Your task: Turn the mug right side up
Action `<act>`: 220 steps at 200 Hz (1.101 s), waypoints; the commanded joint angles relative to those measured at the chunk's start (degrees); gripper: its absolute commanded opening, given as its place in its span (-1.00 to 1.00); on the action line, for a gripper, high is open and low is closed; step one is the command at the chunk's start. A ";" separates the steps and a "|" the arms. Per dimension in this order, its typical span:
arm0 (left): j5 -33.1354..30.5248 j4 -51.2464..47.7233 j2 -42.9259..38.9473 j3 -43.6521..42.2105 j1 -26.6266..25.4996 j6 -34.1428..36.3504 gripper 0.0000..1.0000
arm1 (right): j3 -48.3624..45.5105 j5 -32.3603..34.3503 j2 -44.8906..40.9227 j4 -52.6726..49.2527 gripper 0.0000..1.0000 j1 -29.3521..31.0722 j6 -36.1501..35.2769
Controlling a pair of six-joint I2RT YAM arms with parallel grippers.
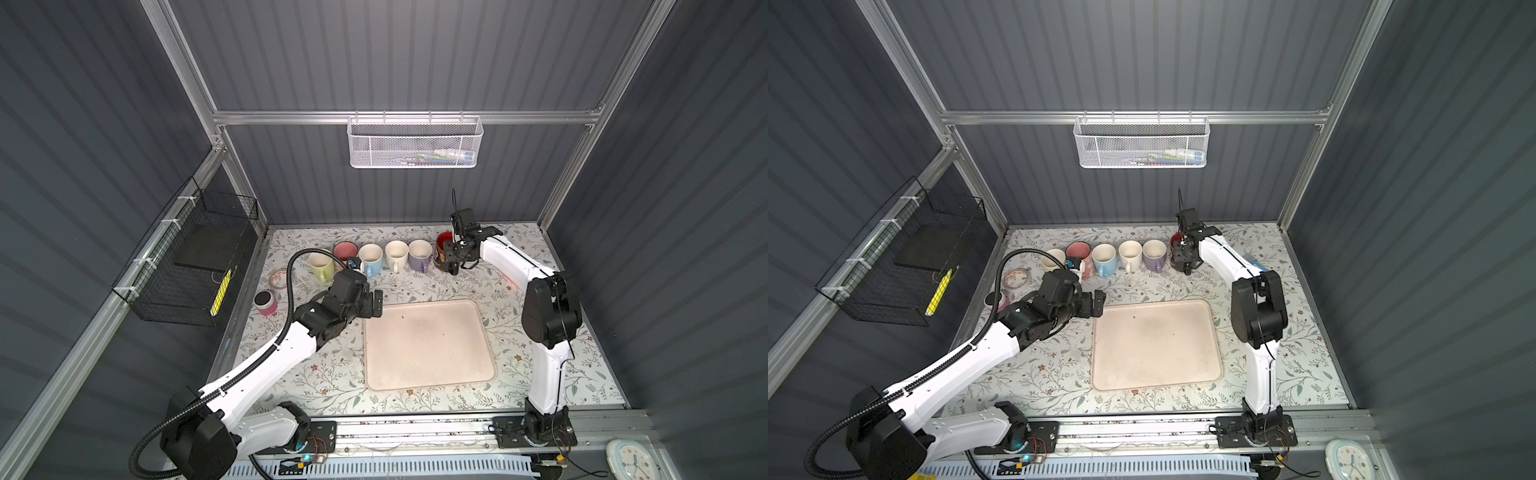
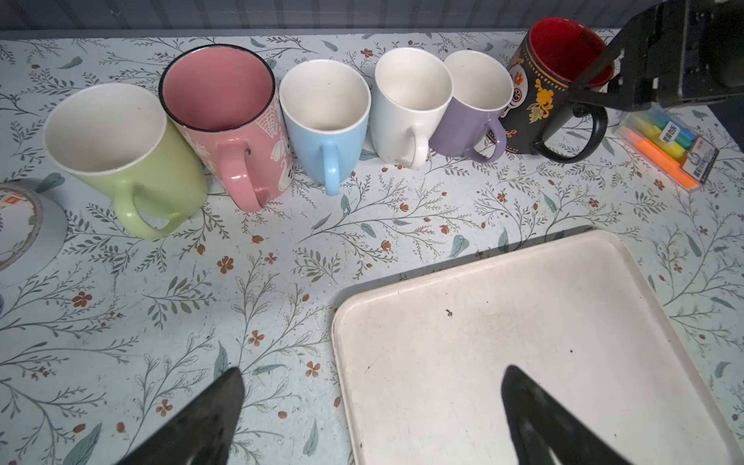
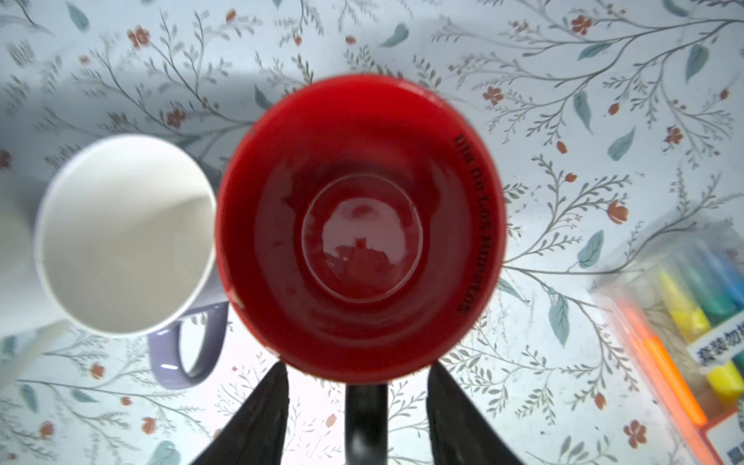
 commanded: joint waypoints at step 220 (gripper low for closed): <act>-14.17 -15.81 -3.77 -2.10 0.30 -6.27 1.00 | -59.47 4.58 -60.15 26.15 0.98 0.31 -1.12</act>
